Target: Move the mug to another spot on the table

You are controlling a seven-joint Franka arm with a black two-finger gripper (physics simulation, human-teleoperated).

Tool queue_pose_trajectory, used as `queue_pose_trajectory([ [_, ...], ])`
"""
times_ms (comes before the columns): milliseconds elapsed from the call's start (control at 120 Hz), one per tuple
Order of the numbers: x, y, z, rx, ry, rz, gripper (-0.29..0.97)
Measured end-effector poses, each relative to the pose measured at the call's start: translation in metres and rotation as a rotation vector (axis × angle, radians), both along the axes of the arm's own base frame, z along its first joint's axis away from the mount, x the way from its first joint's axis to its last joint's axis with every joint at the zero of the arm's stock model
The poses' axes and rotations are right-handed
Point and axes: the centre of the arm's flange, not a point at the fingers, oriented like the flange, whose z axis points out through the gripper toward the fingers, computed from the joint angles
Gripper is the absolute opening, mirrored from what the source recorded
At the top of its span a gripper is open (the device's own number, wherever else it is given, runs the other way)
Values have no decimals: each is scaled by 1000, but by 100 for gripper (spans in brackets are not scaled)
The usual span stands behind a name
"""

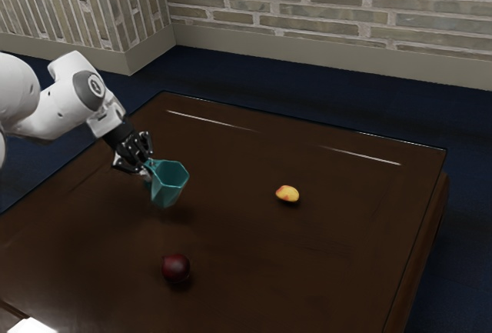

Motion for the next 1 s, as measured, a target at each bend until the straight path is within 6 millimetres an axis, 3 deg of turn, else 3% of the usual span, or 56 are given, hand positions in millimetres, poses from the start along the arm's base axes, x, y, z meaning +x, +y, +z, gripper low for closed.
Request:
queue_pose_trajectory([
  [158,2,-7,6,-106,-38,42,-4],
  [367,-1,-12,-22,-305,-20,64,-6],
  [517,12,-34,-38,-398,-30,13,-7],
  [725,18,-26,-74,-505,-33,-11,-7],
  [1000,10,-10,-91,-537,-44,-42,-7],
])
